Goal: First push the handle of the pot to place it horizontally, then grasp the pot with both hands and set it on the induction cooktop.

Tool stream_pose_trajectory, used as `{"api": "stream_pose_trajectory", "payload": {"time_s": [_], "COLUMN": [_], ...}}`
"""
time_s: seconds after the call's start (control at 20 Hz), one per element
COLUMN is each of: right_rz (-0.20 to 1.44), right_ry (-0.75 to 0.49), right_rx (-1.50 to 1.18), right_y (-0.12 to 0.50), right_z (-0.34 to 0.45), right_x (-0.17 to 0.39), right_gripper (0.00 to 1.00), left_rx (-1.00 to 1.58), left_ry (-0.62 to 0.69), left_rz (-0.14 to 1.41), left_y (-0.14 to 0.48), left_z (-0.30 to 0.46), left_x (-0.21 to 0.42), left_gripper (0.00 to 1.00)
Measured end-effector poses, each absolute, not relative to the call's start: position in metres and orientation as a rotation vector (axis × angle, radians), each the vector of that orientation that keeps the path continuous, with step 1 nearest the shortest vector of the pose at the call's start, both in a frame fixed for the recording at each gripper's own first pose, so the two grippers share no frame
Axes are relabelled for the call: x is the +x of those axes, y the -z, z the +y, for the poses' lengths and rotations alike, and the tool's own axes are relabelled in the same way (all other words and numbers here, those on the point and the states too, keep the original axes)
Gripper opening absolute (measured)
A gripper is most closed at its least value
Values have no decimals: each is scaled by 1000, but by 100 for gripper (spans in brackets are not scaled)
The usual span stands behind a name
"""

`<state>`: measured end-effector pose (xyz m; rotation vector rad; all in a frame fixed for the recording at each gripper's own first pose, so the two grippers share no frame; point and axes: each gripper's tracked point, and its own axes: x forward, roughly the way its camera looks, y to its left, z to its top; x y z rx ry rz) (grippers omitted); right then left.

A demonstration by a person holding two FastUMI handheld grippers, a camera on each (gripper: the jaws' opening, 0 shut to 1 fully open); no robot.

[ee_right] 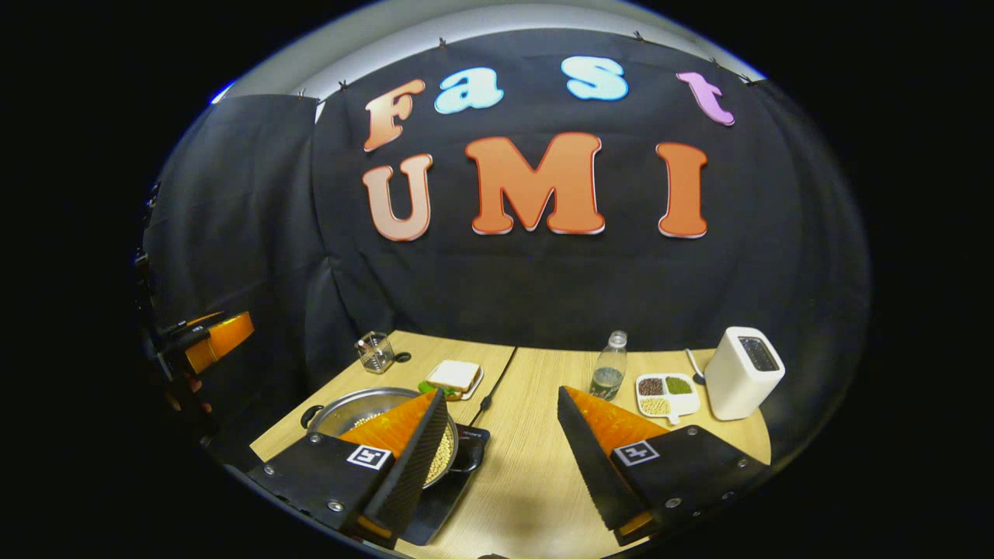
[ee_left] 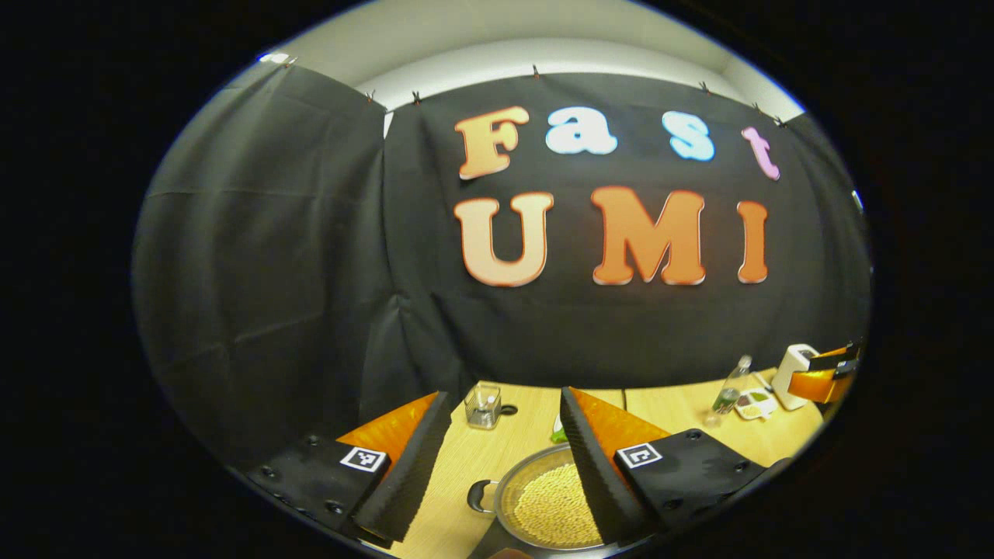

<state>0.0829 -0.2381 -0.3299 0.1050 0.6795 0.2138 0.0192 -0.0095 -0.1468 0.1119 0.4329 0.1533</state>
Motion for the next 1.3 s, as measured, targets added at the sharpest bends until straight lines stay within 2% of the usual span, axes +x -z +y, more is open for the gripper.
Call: {"api": "stream_pose_trajectory", "payload": {"time_s": [0.1, 0.2, 0.45, 0.6, 0.65, 0.7, 0.8, 0.85, 0.9, 0.95, 1.0, 1.05, 1.1, 1.15, 1.2, 1.25, 1.3], "right_rz": [612, 539, 389, 291, 253, 216, 148, 120, 96, 72, 43, 13, -8, -17, -13, 0, 14], "right_ry": [-209, -199, -163, -131, -123, -121, -142, -162, -173, -176, -171, -175, -180, -178, -165, -148, -136], "right_rx": [92, 88, 72, 52, 48, 47, 64, 75, 82, 81, 83, 83, 77, 67, 60, 55, 58], "right_y": [300, 266, 205, 166, 152, 140, 117, 108, 100, 93, 87, 81, 78, 77, 78, 80, 81], "right_z": [-256, -276, -327, -353, -360, -364, -365, -363, -364, -366, -368, -367, -367, -368, -370, -373, -375], "right_x": [75, 66, 49, 45, 45, 43, 37, 33, 30, 28, 29, 32, 33, 35, 35, 35, 36], "right_gripper": [93, 94, 94, 93, 89, 93, 93, 98, 98, 93, 93, 98, 93, 98, 98, 93, 93], "left_rx": [85, 60, 68, 83, 73, 63, 55, 56, 56, 63, 74, 84, 94, 95, 95, 95, 94], "left_ry": [-132, -112, -81, -91, -91, -86, -91, -89, -87, -84, -105, -125, -129, -136, -141, -146, -147], "left_rz": [354, 276, 110, 53, 36, 17, -28, -44, -58, -64, -70, -74, -73, -75, -76, -79, -79], "left_y": [107, 65, -21, -53, -67, -76, -95, -101, -106, -109, -111, -114, -114, -115, -117, -118, -119], "left_z": [-27, -45, -67, -74, -76, -78, -78, -79, -80, -81, -75, -70, -71, -69, -68, -68, -68], "left_x": [12, 3, -21, -22, -22, -25, -30, -32, -33, -35, -37, -37, -38, -37, -36, -37, -37], "left_gripper": [95, 99, 98, 98, 98, 99, 97, 95, 93, 92, 94, 96, 98, 92, 95, 99, 98]}}
